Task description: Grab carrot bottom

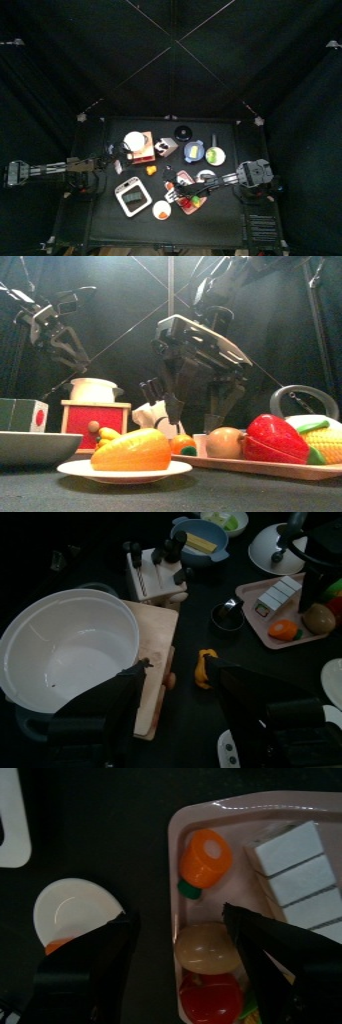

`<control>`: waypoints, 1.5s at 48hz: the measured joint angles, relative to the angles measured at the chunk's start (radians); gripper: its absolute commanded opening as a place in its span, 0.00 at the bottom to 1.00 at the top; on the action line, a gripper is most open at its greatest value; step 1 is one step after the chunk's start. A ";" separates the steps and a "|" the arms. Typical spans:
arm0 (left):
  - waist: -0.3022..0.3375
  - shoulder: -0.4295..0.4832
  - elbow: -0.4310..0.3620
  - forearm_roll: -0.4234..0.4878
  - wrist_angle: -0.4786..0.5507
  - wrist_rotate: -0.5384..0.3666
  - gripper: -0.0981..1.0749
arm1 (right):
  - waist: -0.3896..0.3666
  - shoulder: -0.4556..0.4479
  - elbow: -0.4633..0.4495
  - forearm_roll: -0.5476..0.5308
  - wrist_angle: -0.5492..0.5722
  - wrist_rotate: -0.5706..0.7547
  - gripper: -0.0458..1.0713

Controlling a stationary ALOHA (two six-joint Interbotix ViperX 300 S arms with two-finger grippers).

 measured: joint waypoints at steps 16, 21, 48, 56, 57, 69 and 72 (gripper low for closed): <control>0.000 0.000 0.000 0.000 0.000 0.002 0.82 | 0.071 0.008 -0.091 0.021 -0.002 -0.232 0.90; 0.000 0.000 0.000 0.000 0.000 0.002 0.82 | 0.112 0.031 -0.107 0.018 -0.005 -0.324 0.90; 0.000 0.000 0.003 0.000 0.000 0.002 0.82 | 0.204 0.218 -0.345 -0.023 0.080 -0.558 0.90; 0.000 0.000 0.003 0.000 0.000 0.002 0.82 | 0.206 0.256 -0.380 -0.040 0.123 -0.563 0.90; 0.000 0.000 0.003 0.000 0.000 0.002 0.82 | 0.206 0.259 -0.380 -0.040 0.123 -0.563 0.90; 0.000 0.000 0.003 0.000 0.000 0.000 0.82 | 0.206 0.278 -0.382 -0.032 0.124 -0.563 0.90; 0.002 0.000 0.003 0.000 0.000 0.002 0.82 | 0.206 0.282 -0.382 -0.031 0.124 -0.563 0.89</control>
